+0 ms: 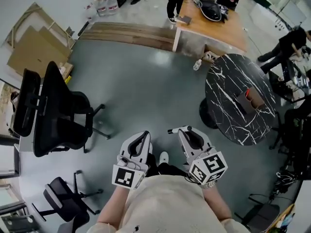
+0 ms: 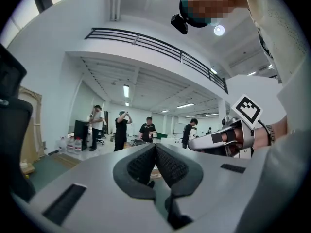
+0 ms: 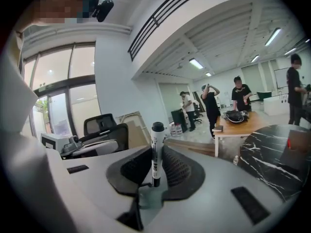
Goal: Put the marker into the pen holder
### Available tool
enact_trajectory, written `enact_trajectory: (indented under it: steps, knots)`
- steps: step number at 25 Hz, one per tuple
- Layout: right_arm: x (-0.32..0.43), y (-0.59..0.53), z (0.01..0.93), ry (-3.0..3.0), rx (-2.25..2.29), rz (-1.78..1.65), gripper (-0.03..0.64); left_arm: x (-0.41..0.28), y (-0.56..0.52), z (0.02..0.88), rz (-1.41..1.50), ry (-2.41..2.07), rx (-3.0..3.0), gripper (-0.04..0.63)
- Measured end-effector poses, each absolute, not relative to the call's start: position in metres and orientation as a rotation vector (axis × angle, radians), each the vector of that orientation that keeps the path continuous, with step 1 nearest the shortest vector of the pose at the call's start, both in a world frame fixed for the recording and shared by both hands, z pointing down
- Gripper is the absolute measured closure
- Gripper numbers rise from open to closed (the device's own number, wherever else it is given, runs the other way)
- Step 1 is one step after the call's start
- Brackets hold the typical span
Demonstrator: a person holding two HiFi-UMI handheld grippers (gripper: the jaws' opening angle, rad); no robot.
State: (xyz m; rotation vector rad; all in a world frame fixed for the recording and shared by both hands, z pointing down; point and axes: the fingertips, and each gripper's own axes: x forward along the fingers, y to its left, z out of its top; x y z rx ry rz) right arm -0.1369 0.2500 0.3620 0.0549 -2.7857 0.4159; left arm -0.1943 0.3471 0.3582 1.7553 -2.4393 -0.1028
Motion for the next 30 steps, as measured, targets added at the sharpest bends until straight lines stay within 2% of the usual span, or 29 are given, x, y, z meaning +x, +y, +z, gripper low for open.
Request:
enact_trajectory:
  steps: [8, 13, 23, 30]
  knots:
    - [-0.135, 0.206, 0.354, -2.779, 0.447, 0.441, 0.537, -0.221, 0.267, 0.334, -0.259, -2.201, 2.085, 0.586]
    - [-0.12, 0.192, 0.354, -2.769, 0.641, 0.452, 0.537, -0.216, 0.237, 0.342, -0.175, -2.055, 2.224, 0.586]
    - [-0.043, 0.131, 0.35, -2.718, 0.987, 0.486, 0.537, -0.132, 0.159, 0.344, -0.101, -1.71, 2.484, 0.586]
    - [0.018, 0.053, 0.358, -2.689, 1.086, 0.563, 0.537, -0.078, 0.074, 0.33, -0.122, -1.643, 2.538, 0.586]
